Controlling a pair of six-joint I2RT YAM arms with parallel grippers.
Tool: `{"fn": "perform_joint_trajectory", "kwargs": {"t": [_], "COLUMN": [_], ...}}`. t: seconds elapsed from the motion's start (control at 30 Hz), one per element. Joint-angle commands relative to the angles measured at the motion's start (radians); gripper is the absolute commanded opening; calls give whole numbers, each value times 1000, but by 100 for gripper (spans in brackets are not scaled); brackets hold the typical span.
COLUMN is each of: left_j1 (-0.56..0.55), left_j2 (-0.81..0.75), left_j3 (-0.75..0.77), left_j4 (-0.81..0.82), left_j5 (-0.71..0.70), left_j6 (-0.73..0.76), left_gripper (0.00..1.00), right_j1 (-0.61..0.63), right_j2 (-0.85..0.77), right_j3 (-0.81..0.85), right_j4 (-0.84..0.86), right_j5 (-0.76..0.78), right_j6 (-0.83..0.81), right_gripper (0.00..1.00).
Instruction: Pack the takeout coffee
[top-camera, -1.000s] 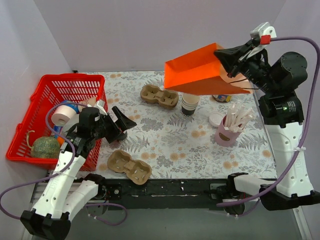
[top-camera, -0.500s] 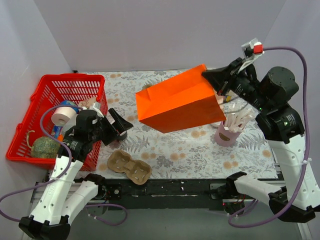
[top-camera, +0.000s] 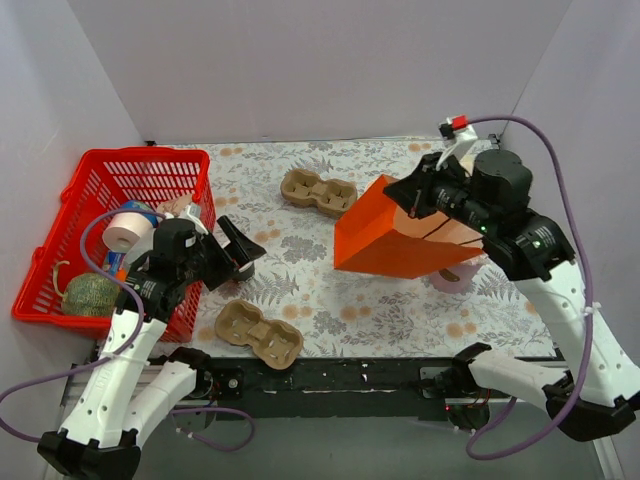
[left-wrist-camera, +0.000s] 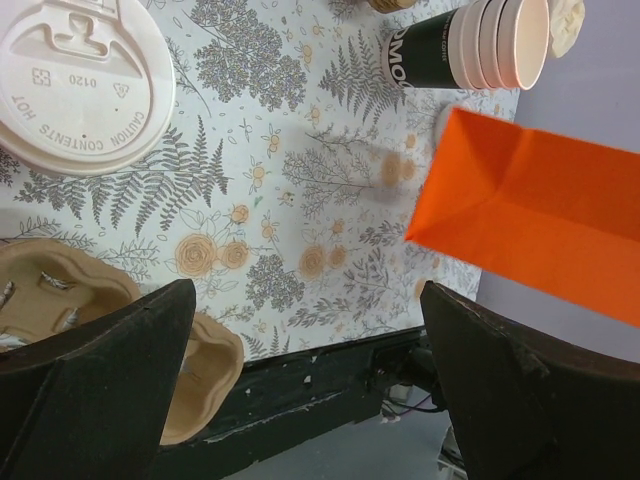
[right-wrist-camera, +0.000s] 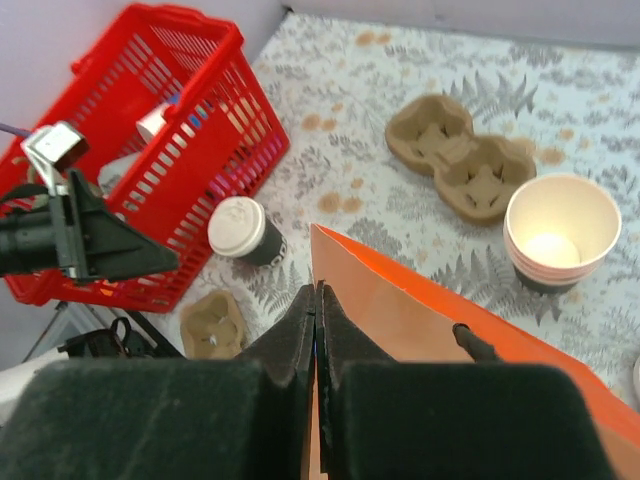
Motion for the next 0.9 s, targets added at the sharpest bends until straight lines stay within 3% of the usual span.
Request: {"fn": "perform_joint_trajectory", "kwargs": {"t": [0.0, 0.33, 0.4, 0.43, 0.6, 0.73, 0.87], "left_j1": [1, 1, 1, 1, 1, 3, 1], "left_j2": [20, 26, 17, 13, -16, -29, -33], "left_j3": [0, -3, -6, -5, 6, 21, 32], "left_j4": [-67, -104, -115, -120, -166, -192, -210], "left_j5": [-50, -73, -72, -69, -95, -118, -136], "left_j6": [14, 31, 28, 28, 28, 25, 27], "left_gripper": [98, 98, 98, 98, 98, 98, 98], "right_j1": [43, 244, 285, 298, 362, 376, 391], "right_j2": [45, 201, 247, 265, 345, 361, 353], "right_j3": [-43, -57, -45, -25, 39, 104, 121], "right_j4": [6, 103, 124, 138, 196, 250, 304], "right_j5": [87, 364, 389, 403, 388, 213, 50], "right_j6": [48, 142, 163, 169, 137, 13, -113], "right_gripper": [1, 1, 8, 20, 39, 59, 69]}}
